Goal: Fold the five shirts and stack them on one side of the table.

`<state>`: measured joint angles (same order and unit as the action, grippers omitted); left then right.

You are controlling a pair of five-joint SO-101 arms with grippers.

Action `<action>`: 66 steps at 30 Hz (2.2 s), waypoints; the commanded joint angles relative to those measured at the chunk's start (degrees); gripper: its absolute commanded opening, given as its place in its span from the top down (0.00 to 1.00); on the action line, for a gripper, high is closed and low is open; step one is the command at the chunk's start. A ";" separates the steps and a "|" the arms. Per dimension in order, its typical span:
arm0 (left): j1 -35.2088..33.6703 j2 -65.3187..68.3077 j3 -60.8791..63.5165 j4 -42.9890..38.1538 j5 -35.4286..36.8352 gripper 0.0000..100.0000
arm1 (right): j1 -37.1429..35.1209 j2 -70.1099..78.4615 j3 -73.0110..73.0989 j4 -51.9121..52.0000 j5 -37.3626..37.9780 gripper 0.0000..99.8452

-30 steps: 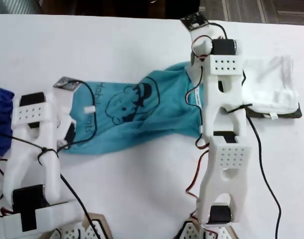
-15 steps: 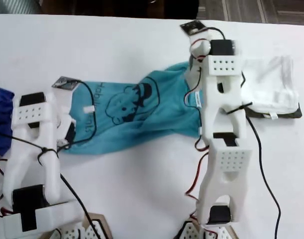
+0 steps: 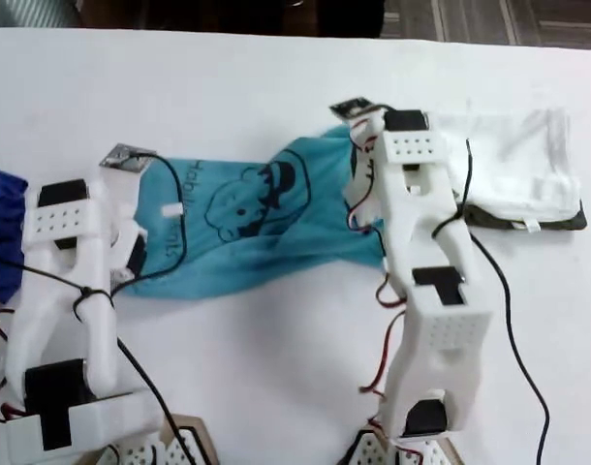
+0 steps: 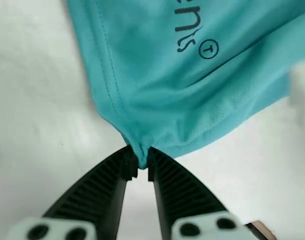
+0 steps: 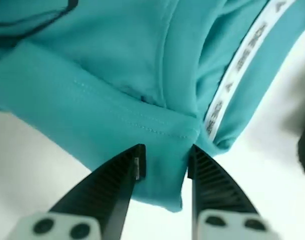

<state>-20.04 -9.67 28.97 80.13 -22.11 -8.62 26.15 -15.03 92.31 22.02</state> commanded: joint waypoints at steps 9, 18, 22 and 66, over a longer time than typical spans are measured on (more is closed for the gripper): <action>0.35 -0.79 -0.31 -0.62 0.09 0.97 | -0.48 -36.62 42.90 -13.14 2.37 0.86; 0.35 -0.79 -0.31 -0.62 0.09 0.97 | -0.22 -55.43 56.35 -19.21 4.57 0.86; 0.44 -0.79 -0.31 -0.62 0.09 0.97 | -0.22 -59.03 56.00 -21.93 0.26 0.85; 0.44 -0.79 -0.31 -1.41 0.09 0.97 | 0.75 -32.31 57.23 -30.99 0.18 0.82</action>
<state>-20.04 -9.67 28.97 79.34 -22.11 -8.09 -7.34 42.90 62.95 22.55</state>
